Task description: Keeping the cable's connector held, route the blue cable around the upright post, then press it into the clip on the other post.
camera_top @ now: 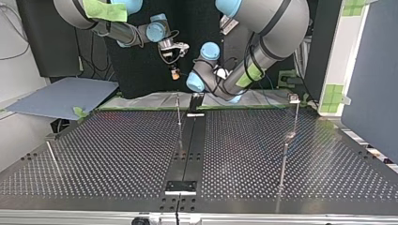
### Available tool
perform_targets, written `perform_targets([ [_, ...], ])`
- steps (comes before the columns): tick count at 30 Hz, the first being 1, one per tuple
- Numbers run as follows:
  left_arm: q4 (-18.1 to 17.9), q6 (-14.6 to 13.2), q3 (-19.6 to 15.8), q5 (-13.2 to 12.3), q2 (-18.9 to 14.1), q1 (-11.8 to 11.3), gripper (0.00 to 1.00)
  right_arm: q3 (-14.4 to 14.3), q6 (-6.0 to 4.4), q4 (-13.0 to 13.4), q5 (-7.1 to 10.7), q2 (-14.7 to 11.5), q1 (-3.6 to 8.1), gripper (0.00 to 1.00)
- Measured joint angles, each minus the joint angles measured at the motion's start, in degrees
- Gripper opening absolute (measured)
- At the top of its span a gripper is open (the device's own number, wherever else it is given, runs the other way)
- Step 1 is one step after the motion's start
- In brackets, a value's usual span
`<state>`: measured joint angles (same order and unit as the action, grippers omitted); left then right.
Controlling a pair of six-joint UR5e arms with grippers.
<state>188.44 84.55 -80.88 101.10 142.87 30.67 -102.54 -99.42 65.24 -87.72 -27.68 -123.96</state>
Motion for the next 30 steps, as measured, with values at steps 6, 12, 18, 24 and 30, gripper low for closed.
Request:
perform_targets([
  [6, -0.2, 0.3, -0.1, 3.0, 0.0, 0.0, 1.00, 0.0, 0.00, 0.1, 0.12, 0.0, -0.01, 0.00],
  [12, -1.7, -1.3, -0.1, 5.5, 0.0, -0.2, 1.00, 0.0, -0.01, 0.1, 0.23, 0.1, -0.01, 0.00],
  [18, -2.6, -2.4, -0.1, 3.6, 0.0, 0.1, 1.00, 0.2, 0.06, 0.0, 0.47, 0.2, -0.04, 0.00],
  [24, -2.8, -1.8, -0.1, 0.4, 0.0, 0.1, 1.00, 0.6, 0.52, 0.1, 2.10, 0.2, -0.44, 0.00],
  [30, -2.7, -1.1, -0.1, -1.6, 0.1, -0.3, 1.00, 0.6, 0.68, 0.3, 3.46, 0.2, -0.61, 0.00],
])
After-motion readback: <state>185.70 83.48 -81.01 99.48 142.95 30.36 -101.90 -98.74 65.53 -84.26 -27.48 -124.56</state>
